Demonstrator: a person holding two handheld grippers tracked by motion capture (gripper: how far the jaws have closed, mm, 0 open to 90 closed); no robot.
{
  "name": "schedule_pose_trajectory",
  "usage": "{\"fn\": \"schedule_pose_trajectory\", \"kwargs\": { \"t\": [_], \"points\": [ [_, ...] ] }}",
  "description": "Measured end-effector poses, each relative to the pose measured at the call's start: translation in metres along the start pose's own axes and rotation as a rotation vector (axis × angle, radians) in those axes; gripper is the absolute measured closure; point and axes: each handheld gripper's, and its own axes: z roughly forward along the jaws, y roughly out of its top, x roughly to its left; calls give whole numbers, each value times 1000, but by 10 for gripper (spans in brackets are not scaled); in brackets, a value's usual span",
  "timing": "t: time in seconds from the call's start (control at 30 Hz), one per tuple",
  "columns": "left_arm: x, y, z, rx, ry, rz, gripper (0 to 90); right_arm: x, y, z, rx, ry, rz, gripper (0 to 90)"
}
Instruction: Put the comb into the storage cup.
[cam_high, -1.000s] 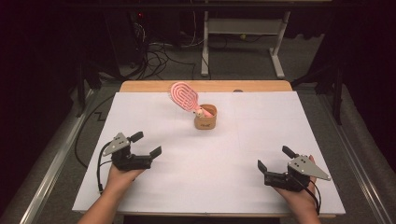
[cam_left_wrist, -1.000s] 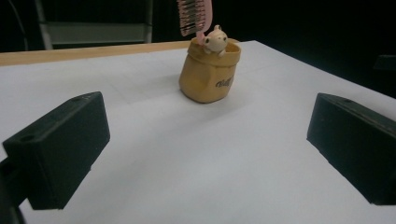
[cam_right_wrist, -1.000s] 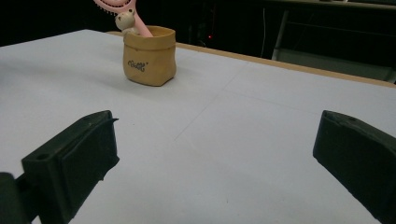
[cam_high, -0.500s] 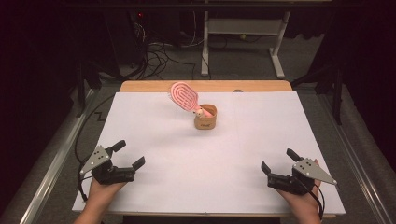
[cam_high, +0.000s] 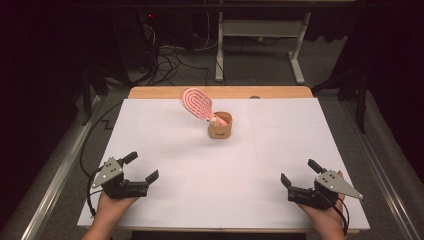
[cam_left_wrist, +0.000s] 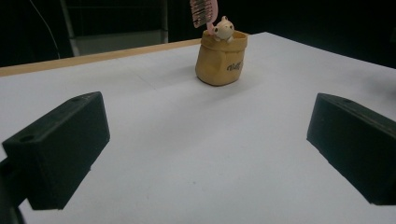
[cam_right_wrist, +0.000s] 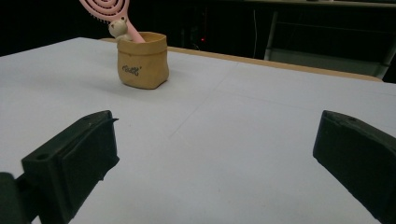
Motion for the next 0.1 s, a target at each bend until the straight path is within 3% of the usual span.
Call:
{"fn": "schedule_pose_trajectory", "kwargs": {
  "t": [0.1],
  "points": [
    [-1,1,0,-9,1,0,0,0,0,-1,-1,-2,-3,3]
  ]
}}
